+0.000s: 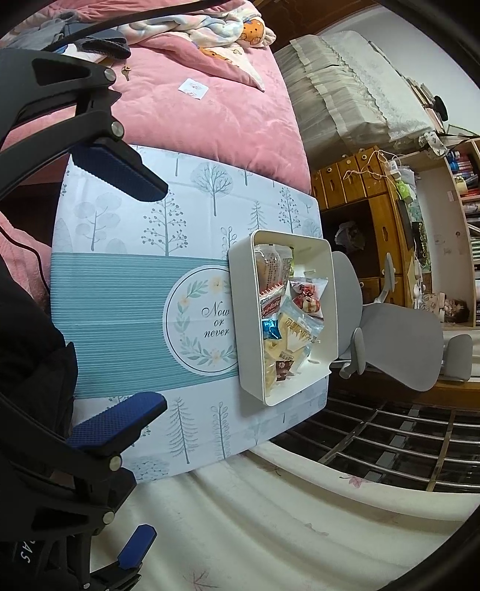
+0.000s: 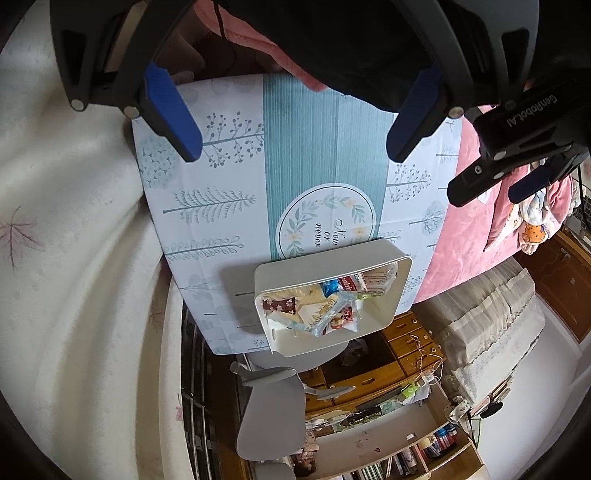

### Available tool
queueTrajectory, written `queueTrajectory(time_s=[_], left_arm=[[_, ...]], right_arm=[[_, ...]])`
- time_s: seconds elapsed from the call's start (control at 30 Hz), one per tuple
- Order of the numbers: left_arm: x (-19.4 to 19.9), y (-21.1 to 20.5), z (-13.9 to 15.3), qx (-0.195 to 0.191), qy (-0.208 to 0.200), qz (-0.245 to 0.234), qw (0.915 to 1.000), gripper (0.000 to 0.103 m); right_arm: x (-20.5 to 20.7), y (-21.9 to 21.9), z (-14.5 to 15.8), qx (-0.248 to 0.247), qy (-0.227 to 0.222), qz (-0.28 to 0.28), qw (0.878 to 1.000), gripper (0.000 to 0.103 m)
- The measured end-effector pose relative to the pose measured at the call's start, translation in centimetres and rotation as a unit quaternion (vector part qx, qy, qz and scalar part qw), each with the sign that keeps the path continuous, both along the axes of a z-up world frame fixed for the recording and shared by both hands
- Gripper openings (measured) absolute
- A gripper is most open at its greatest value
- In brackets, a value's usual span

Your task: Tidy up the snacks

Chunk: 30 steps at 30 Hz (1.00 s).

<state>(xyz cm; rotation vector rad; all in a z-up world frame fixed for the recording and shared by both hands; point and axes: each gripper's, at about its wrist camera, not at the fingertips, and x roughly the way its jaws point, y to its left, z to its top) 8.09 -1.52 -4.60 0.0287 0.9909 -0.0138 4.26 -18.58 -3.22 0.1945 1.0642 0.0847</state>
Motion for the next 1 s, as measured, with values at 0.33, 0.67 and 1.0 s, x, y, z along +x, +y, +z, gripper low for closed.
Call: queueTrajectory(time_s=[0.33, 0.67, 1.0], left_arm=[[0.00, -0.14, 0.00, 0.001, 0.000, 0.001, 1.0000, 0.102], [-0.36, -0.14, -0.18, 0.006, -0.002, 0.005, 1.0000, 0.102], [-0.64, 0.00, -0.12, 0.010, 0.001, 0.004, 0.9999, 0.102]], right_arm=[[-0.03, -0.24, 0.03, 0.001, -0.002, -0.001, 1.000, 0.100], [-0.02, -0.68, -0.12, 0.008, -0.007, -0.001, 1.000, 0.100], [-0.16, -0.60, -0.16, 0.008, -0.006, 0.000, 1.000, 0.100]])
